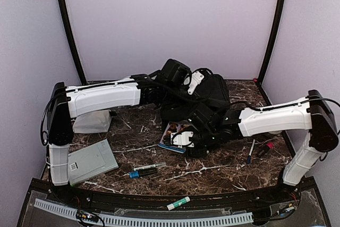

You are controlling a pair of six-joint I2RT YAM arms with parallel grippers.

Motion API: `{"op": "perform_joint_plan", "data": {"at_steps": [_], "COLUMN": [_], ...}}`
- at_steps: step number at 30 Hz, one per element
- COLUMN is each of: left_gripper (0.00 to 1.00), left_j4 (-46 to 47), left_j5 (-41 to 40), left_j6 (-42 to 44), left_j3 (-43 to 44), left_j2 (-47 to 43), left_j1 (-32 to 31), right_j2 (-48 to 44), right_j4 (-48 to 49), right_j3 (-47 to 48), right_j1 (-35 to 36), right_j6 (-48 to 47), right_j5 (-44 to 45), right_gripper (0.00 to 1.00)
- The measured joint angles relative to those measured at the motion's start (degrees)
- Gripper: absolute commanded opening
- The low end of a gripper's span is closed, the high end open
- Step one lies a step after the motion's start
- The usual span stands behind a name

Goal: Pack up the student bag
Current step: Place the book in the student bag.

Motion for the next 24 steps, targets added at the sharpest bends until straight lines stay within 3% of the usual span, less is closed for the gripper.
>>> {"op": "perform_joint_plan", "data": {"at_steps": [8,24], "left_gripper": [0.00,0.00], "left_j4": [-0.35,-0.68], "left_j5": [0.24,1.77], "left_j6": [0.00,-0.46], "left_j3": [0.00,0.00], "left_j2": [0.00,0.00], "left_j1": [0.00,0.07], "right_j2": [4.44,7.30], "right_j4": [1.42,8.83], "right_j3": [1.05,1.33], "right_j1": [0.37,-1.55], "right_j6": [0.68,0.50], "right_j5": [5.40,18.16], "right_gripper": [0.64,0.46]}}
